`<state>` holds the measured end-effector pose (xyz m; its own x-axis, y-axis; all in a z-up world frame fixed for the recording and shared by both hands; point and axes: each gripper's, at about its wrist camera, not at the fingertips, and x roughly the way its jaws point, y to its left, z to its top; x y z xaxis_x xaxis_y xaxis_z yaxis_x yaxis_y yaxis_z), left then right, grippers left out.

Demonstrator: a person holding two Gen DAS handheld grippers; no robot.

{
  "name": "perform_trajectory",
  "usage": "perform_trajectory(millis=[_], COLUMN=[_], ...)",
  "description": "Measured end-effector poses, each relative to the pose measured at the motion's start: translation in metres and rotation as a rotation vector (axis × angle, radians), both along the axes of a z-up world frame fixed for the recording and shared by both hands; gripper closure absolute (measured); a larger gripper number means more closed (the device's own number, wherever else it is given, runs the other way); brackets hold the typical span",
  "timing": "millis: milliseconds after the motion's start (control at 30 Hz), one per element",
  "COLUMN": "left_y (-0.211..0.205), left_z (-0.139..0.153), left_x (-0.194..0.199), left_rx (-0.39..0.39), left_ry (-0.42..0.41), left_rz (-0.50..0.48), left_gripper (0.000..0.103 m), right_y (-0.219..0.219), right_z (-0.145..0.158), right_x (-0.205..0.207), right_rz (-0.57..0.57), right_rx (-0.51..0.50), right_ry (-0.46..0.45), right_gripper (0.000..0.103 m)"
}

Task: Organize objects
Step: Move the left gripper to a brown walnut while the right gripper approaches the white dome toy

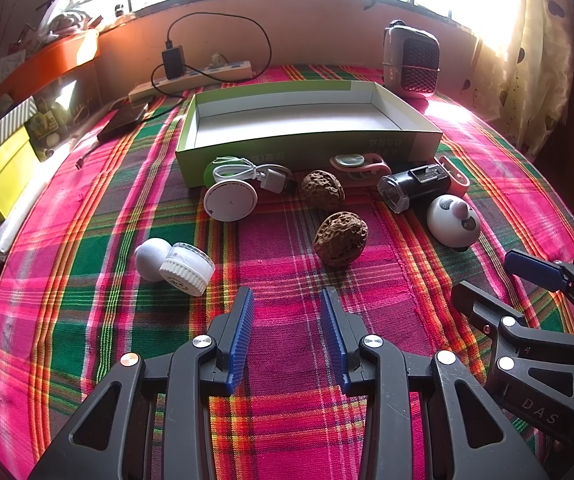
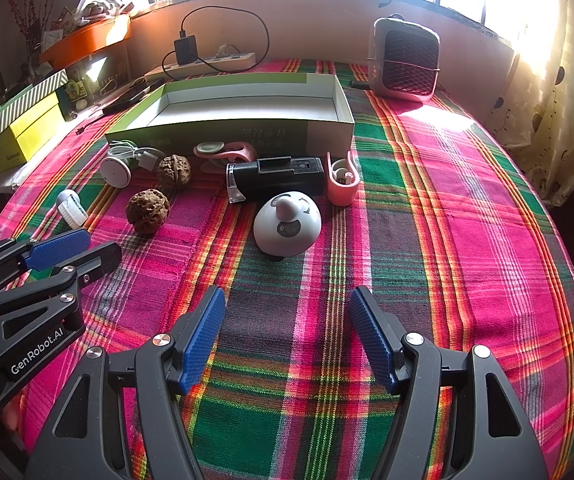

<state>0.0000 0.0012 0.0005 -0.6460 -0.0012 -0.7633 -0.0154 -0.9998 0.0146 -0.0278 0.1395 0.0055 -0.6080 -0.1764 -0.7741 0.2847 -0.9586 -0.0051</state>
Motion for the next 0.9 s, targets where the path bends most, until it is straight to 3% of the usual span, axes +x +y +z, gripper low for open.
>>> perform_trajectory(millis=[133, 533, 900], left_y=[-0.003, -0.008, -0.003], left_z=[0.001, 0.003, 0.003], left_x=[-0.001, -0.015, -0.038], left_rx=[0.021, 0.190, 0.167], left_ry=[-0.004, -0.032, -0.045], left_rz=[-0.029, -0.116, -0.131], left_gripper=[0.070, 0.068, 0.068], right_y=[0.005, -0.005, -0.001], right_z=[0.003, 0.002, 0.002], right_x=[-0.005, -0.030, -0.046], right_rz=[0.020, 0.085, 0.085], right_rx=[-0.018, -0.044, -0.070], right_ry=[-0.017, -0.048, -0.059], right_gripper=[0.037, 0.037, 0.037])
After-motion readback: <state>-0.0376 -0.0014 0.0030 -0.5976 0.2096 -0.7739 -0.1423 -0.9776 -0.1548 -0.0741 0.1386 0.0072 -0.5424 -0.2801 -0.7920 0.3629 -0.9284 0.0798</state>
